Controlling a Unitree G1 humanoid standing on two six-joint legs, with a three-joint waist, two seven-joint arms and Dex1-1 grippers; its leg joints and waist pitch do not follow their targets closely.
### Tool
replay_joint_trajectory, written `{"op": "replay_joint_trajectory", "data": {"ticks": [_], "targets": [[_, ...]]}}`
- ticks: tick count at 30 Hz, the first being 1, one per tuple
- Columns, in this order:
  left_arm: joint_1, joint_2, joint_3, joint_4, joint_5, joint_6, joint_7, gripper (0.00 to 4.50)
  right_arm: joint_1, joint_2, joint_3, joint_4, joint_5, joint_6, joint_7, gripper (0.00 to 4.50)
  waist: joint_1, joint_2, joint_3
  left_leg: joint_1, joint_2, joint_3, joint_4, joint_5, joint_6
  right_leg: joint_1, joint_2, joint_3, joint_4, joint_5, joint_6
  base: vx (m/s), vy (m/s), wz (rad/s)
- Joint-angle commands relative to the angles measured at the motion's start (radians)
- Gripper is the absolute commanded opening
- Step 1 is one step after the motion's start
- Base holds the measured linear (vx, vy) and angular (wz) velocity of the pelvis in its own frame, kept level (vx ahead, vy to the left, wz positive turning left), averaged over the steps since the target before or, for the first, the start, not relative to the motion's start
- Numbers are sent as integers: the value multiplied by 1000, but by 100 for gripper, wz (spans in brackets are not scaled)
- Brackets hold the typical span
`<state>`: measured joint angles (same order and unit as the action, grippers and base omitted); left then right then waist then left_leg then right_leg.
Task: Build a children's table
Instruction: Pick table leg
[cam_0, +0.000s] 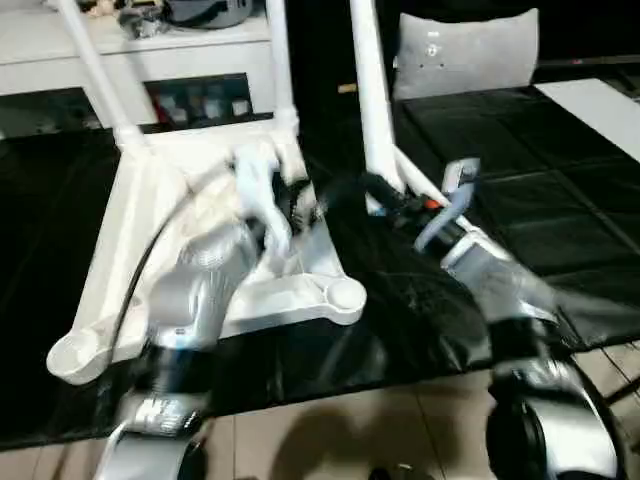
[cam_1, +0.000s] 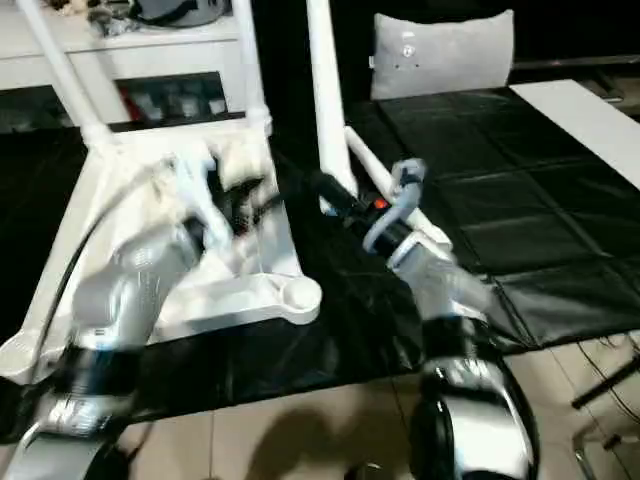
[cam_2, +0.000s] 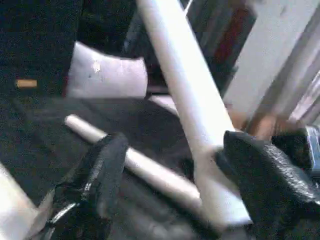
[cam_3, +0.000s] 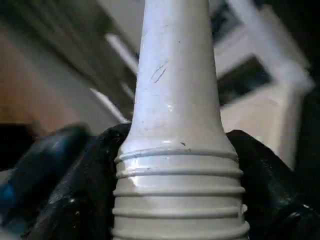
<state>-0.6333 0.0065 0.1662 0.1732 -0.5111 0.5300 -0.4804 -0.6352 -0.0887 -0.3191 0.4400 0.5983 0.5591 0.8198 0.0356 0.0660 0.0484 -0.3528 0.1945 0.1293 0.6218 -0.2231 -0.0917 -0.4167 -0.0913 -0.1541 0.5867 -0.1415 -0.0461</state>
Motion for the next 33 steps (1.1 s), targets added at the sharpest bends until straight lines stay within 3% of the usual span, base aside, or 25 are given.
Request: {"op": "replay_joint_trajectory", "data": {"ticks": [1, 2, 3, 7, 10, 13, 16, 19, 20, 22, 23, 29, 31, 32, 33], "targets": [[-55, -28, 72, 43, -115, 57, 18, 393, 33, 2, 31, -79, 40, 32, 57, 277, 5, 2, -73, -12, 6, 16, -63, -114, 102, 79, -42, 38, -96, -408, -77, 0, 0, 0], [-58, -30, 75, 45, -119, 58, 18, 406, 35, 2, 32, -82, 41, 33, 58, 277, 7, -1, -75, -13, 6, 15, -65, -108, 105, 80, -42, 37, -98, -406, -75, 0, 0, 0], [-85, -49, 104, 66, -163, 86, 31, 406, 50, 2, 39, -110, 52, 47, 67, 277, 12, 7, -77, -15, 3, 13, -63, -87, 109, 81, -42, 35, -98, -397, -69, 0, 0, 0], [-151, -105, 171, 116, -284, 128, 54, 437, 94, 2, 75, -190, 70, 88, 80, 277, 18, 7, -84, -24, 8, 7, -61, -15, 128, 85, -43, 37, -86, -310, -88, 0, 0, 0], [-173, -136, 213, 121, -380, 161, 66, 449, 126, -2, 117, -237, 70, 104, 87, 277, 20, 10, -83, -27, 8, 8, -60, -3, 142, 85, -42, 36, -89, -301, -86, 0, 0, 0], [-174, -144, 229, 119, -404, 179, 72, 450, 149, -6, 143, -270, 67, 118, 90, 277, 19, 11, -81, -24, 5, 10, -59, -16, 139, 83, -42, 33, -96, -338, -70, 0, 0, 0], [-165, -157, 250, 107, -441, 193, 81, 416, 173, -10, 162, -292, 55, 129, 81, 277, 23, 11, -78, -24, 5, 11, -61, -25, 128, 82, -42, 32, -101, -380, -44, 0, 0, 0], [-133, -166, 253, 77, -475, 201, 94, 403, 194, -12, 167, -294, 45, 137, 58, 277, 27, 3, -77, -24, 8, 10, -64, -28, 120, 80, -43, 32, -102, -396, -33, 0, 0, 0], [-122, -166, 250, 65, -488, 204, 104, 378, 199, -14, 170, -294, 44, 142, 41, 277, 26, -5, -77, -24, 9, 11, -64, -30, 119, 80, -44, 33, -102, -399, -31, 0, 0, 0], [-104, -169, 247, 41, -497, 212, 114, 374, 204, -20, 179, -299, 43, 150, 32, 277, 28, 2, -78, -26, 10, 9, -64, -18, 119, 81, -45, 34, -99, -384, -32, 0, 0, 0], [-100, -170, 247, 35, -498, 214, 114, 368, 205, -21, 181, -301, 43, 151, 31, 277, 28, -4, -77, -26, 8, 11, -64, -16, 121, 80, -44, 35, -100, -387, -25, 0, 0, 0], [-103, -159, 239, 51, -479, 197, 110, 332, 203, -26, 187, -299, 47, 146, 25, 277, 27, 0, -76, -24, 7, 11, -65, -26, 112, 77, -45, 34, -105, -412, -4, 0, 0, 0], [-112, -150, 232, 70, -472, 181, 106, 332, 196, -28, 186, -290, 44, 140, 21, 277, 25, 8, -76, -24, 8, 10, -65, -27, 112, 77, -44, 33, -106, -404, -4, 0, 0, 0], [-115, -147, 232, 75, -471, 178, 105, 296, 193, -28, 186, -288, 44, 138, 20, 277, 24, 8, -77, -25, 7, 9, -65, -20, 112, 77, -43, 33, -106, -391, -4, 0, 0, 0], [-123, -141, 230, 88, -469, 171, 101, 296, 187, -30, 185, -281, 41, 134, 17, 277, 24, 9, -78, -25, 6, 8, -64, -19, 111, 78, -44, 33, -105, -383, -6, 0, 0, 0]]}}
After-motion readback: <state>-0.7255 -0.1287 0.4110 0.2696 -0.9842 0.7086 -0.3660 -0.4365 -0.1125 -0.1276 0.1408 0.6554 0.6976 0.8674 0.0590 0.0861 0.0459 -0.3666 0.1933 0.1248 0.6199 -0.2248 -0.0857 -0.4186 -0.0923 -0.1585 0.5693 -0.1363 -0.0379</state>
